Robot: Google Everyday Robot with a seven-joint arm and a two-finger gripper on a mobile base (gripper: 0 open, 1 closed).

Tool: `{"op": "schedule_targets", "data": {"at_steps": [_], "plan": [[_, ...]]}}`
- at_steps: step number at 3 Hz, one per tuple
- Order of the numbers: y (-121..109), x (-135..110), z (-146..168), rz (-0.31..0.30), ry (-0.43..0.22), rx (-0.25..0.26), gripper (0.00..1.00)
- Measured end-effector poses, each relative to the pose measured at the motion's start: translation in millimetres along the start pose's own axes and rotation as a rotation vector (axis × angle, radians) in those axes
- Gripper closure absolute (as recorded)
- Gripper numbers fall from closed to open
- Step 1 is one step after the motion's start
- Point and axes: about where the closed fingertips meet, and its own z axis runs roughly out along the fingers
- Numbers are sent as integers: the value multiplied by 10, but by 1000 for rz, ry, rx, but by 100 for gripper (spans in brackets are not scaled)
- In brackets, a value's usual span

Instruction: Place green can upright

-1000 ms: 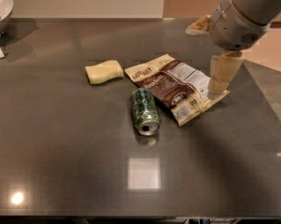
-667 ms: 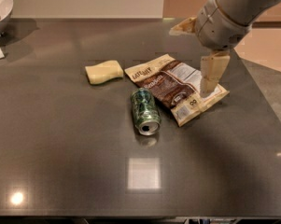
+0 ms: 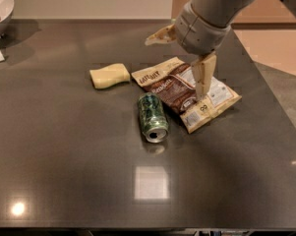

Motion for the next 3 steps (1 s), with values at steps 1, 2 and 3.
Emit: {"op": "schedule_targets", "data": {"at_steps": [1,2,3], "plan": [[-80,-132,168,-163,35,-37,0],[-95,-284,298,-296,66,-70,0],[-51,-466,353,-403,67,-101,0]]}}
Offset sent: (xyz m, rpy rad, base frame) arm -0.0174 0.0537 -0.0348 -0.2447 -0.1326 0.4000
